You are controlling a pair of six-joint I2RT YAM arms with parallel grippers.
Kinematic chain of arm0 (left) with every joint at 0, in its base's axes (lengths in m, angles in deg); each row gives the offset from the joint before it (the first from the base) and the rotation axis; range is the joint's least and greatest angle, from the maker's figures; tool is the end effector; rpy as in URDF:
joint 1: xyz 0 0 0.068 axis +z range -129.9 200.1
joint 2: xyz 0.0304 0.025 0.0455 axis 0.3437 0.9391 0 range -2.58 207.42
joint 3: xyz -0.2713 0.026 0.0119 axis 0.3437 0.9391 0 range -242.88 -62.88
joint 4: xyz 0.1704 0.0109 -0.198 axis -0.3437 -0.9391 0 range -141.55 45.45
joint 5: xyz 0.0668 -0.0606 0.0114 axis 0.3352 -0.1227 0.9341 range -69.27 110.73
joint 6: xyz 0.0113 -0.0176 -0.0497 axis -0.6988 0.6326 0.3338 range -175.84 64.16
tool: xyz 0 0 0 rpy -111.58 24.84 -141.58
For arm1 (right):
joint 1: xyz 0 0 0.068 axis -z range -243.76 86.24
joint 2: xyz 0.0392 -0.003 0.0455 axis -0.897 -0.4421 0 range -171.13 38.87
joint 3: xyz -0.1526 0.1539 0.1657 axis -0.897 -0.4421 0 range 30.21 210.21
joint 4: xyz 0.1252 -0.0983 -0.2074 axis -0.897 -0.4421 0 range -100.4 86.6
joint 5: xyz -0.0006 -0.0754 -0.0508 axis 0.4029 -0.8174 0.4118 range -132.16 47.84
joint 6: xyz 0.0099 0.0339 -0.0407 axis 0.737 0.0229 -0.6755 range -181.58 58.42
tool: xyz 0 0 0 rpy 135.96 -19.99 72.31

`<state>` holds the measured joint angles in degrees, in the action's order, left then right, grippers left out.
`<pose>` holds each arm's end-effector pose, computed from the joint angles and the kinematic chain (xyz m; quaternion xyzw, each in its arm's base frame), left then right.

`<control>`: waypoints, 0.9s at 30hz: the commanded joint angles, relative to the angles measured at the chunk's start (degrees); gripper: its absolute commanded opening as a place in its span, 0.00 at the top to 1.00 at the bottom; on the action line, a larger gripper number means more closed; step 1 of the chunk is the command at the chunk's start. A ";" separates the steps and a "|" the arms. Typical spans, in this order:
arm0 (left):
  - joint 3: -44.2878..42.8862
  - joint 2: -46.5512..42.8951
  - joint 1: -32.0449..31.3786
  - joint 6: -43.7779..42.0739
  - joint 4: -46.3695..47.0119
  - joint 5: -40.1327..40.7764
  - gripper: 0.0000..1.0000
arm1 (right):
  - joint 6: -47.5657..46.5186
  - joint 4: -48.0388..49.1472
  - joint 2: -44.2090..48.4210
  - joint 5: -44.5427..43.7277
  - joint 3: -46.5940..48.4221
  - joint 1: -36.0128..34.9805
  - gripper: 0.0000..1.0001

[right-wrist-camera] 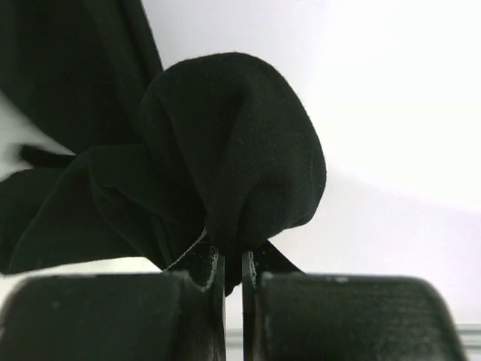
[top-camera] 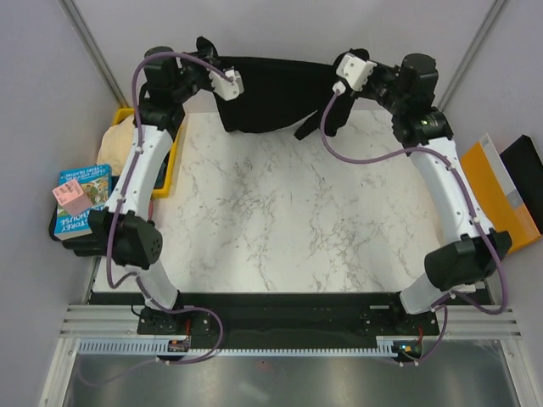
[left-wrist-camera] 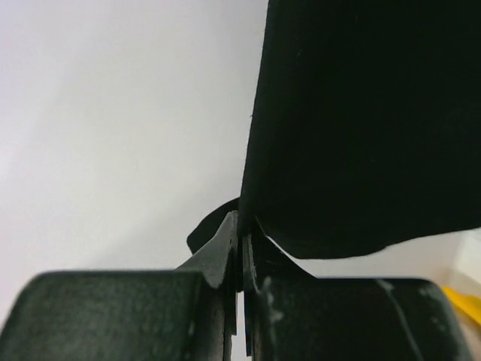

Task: Fold and stack the t-shirts
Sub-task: Flatten out the tshirt

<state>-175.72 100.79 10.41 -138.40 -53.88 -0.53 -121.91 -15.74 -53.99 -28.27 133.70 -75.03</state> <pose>0.4118 -0.0835 0.4700 0.5909 0.3869 0.3084 0.6372 0.3626 0.0809 0.4781 -0.4850 0.5284 -0.2082 0.6650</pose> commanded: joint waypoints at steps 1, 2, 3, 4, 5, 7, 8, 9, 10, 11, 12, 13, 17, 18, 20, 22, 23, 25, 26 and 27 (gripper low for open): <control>10.84 -17.22 7.14 3.72 -11.58 -6.32 0.98 | -2.59 -19.98 14.70 3.95 -5.03 5.20 1.00; 12.71 -19.50 7.75 2.94 -14.82 -8.69 0.98 | -2.16 -21.05 16.29 4.04 -4.96 5.38 1.00; 14.30 -22.92 8.37 3.54 -14.85 -9.06 0.98 | -1.55 -21.84 18.57 3.87 -4.17 5.81 1.00; 15.53 -24.34 8.64 4.42 -14.93 -9.33 0.98 | -1.71 -22.37 19.46 3.43 -2.34 5.99 1.00; 15.28 -25.23 8.90 5.73 -14.76 -10.29 0.98 | -1.63 -22.29 20.17 2.03 -1.28 6.08 1.00; 13.53 -26.20 9.43 9.60 -13.80 -10.82 0.98 | -1.98 -20.03 21.14 0.44 0.75 6.08 0.99; 13.69 -26.29 9.43 10.31 -12.58 -10.65 0.98 | -1.63 -18.79 21.23 -0.43 0.93 5.99 0.97; 14.04 -26.21 9.43 10.23 -9.43 -10.39 0.98 | -1.89 -17.99 20.62 -1.49 0.93 6.17 0.94; 15.18 -25.33 9.43 9.71 -8.27 -10.04 0.98 | -2.50 -16.85 20.18 -1.85 0.58 6.34 0.94; 15.10 -24.19 9.43 8.57 -7.91 -8.64 0.98 | -2.33 -16.49 19.48 -1.33 0.32 6.87 0.94; 15.10 -22.96 9.43 6.82 -7.90 -7.93 0.98 | -2.42 -16.40 17.90 1.46 0.06 8.44 0.94; 14.41 -21.91 9.52 6.63 -8.08 -7.49 0.98 | -2.77 -15.79 17.11 2.62 -1.25 8.98 0.94; 11.94 -13.57 9.61 4.09 -9.92 -8.18 0.98 | -3.21 -11.67 10.10 7.20 -4.60 10.74 0.88; 11.15 -11.98 9.61 2.16 -9.93 -8.19 0.98 | -3.12 -10.96 8.24 7.55 -4.52 11.00 0.88; 9.66 -9.08 9.61 0.31 -9.93 -6.01 0.98 | -2.60 -10.08 4.29 7.82 -2.07 11.00 0.89; 6.24 -3.98 9.52 -1.81 -8.62 -3.54 0.98 | -2.68 -9.46 -1.60 7.56 2.39 11.00 0.92; 4.57 -1.97 9.60 -1.81 -8.17 -0.75 0.98 | -2.59 -9.11 -5.02 7.56 4.34 11.00 0.92; -0.18 2.26 9.61 -1.64 -5.11 2.17 0.98 | -2.95 -6.40 -7.94 6.77 10.56 11.09 0.92; -1.41 3.14 9.61 -1.20 -0.31 4.97 0.98 | -2.68 -5.34 -10.13 6.50 12.95 11.00 0.92; -4.03 4.80 11.17 -1.20 2.61 6.13 0.98 | -2.42 -4.63 -11.37 6.50 18.89 11.00 0.92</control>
<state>-169.71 103.26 15.00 -136.81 -64.28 -11.87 -121.85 -27.48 -63.93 -11.53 137.24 -68.71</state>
